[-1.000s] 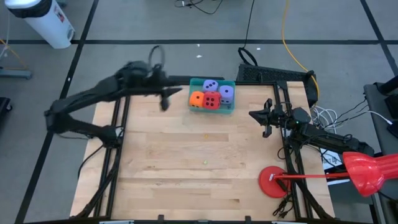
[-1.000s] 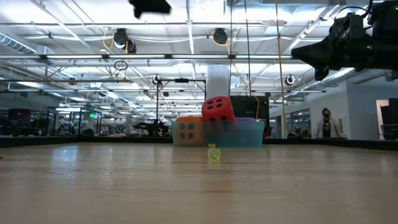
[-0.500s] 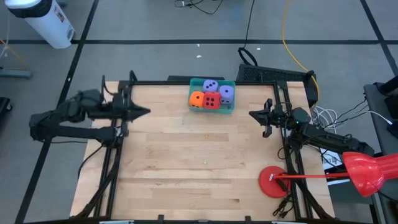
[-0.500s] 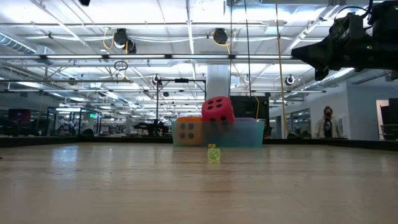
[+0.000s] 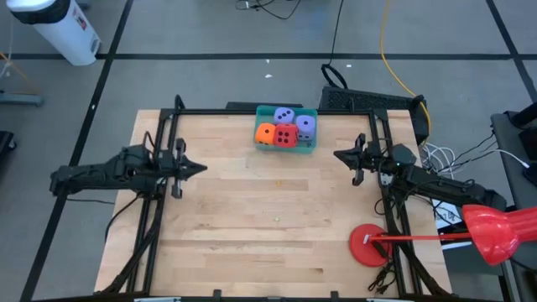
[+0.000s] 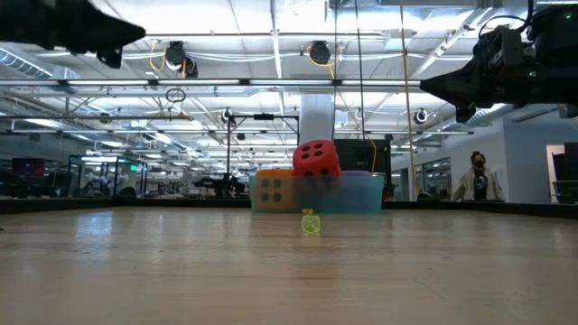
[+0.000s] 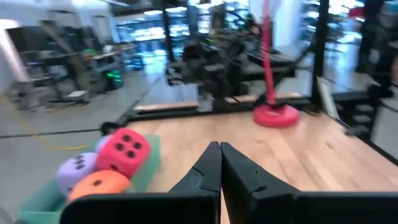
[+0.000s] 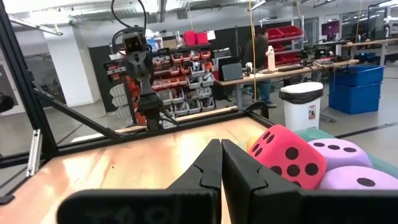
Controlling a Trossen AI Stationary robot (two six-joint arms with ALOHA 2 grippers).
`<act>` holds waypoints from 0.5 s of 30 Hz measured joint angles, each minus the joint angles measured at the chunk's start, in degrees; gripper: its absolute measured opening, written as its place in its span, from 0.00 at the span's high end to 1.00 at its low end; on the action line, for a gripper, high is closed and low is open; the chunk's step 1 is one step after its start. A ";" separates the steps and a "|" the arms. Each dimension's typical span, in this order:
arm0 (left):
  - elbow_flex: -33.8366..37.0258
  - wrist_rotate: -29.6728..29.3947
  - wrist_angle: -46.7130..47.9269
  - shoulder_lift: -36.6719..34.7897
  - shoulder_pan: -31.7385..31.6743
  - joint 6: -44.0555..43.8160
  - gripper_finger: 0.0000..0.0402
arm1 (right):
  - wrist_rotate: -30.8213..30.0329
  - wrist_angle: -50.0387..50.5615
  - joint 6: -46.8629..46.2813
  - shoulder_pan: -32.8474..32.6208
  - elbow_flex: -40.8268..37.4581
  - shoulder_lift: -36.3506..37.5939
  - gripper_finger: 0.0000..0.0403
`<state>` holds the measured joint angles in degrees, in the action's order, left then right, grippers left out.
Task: Pick & Place Dice
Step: Put the small light green dice into the blue transparent bin
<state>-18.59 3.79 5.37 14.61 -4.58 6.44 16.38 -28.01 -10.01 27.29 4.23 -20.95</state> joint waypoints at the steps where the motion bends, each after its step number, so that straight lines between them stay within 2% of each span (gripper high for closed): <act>1: 1.00 1.46 -0.10 -0.57 -0.18 0.55 0.99 | 0.00 0.01 0.14 -0.01 0.01 -0.15 1.00; 6: 5.49 6.34 -6.20 -1.68 -0.22 -0.82 0.99 | 0.01 0.04 0.20 -0.01 0.00 -0.64 1.00; 15: 10.41 3.67 -12.17 -1.62 0.16 0.19 1.00 | 0.00 0.48 0.56 -0.01 0.00 -1.17 1.00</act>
<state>-8.18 7.46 -6.81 12.99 -4.43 6.63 16.38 -27.53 -9.45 27.28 4.23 -22.11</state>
